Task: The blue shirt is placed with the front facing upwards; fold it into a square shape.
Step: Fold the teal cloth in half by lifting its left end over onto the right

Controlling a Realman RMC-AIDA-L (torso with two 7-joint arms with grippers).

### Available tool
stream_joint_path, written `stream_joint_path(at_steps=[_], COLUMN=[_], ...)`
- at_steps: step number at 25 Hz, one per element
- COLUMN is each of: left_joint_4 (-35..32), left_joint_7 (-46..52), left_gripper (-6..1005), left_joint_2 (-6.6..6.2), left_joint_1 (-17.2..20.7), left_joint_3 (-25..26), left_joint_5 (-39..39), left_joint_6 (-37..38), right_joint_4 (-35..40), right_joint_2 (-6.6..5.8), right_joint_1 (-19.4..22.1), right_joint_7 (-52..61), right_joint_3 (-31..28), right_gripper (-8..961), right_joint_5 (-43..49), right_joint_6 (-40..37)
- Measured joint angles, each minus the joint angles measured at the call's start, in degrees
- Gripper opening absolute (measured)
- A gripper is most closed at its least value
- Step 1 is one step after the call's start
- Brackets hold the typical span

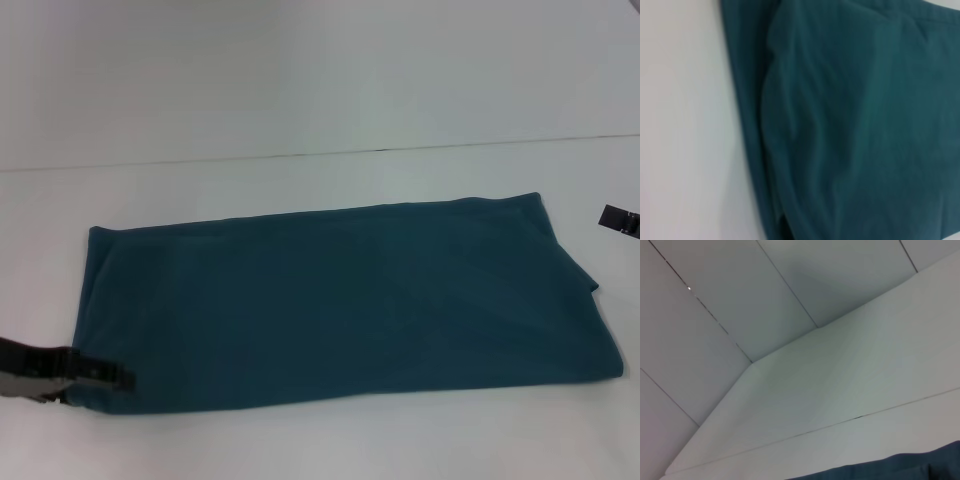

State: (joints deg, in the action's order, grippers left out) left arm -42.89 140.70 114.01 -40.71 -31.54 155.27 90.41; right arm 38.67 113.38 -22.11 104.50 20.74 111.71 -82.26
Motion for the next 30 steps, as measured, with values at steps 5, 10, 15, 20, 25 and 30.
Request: stream_joint_path(at_steps=[5, 10, 15, 20, 25, 30], left_joint_4=[0.0, -0.1, -0.3, -1.2, -2.8, -2.9], left_joint_7=[-0.5, -0.6, -0.6, -0.6, -0.1, 1.0], left_gripper=[906, 906, 907, 906, 904, 905], left_joint_2=[-0.17, -0.19, -0.29, -0.29, -0.68, -0.85], left_joint_1=[-0.7, -0.5, 0.2, 0.5, 0.9, 1.0], left_joint_3=[0.1, -0.9, -1.0, -0.9, -0.5, -0.5], left_joint_5=[-1.3, -1.3, 0.0, 1.0, 2.2, 3.9], left_joint_6=[-0.4, -0.8, -1.6, -1.7, -1.5, -0.2], right_joint_4=[0.0, 0.0, 0.0, 0.0, 0.0, 0.0], right_joint_2=[0.00, 0.00, 0.00, 0.00, 0.00, 0.00], right_joint_1=[-0.1, -0.1, -0.3, -0.4, -0.4, -0.3], right_joint_7=[0.0, 0.0, 0.0, 0.0, 0.0, 0.0], right_joint_3=[0.0, 0.0, 0.0, 0.0, 0.0, 0.0], right_gripper=[917, 917, 916, 916, 917, 917], right_joint_5=[0.0, 0.0, 0.0, 0.0, 0.0, 0.0], right_joint_6=[0.0, 0.2, 0.5, 0.6, 0.5, 0.4])
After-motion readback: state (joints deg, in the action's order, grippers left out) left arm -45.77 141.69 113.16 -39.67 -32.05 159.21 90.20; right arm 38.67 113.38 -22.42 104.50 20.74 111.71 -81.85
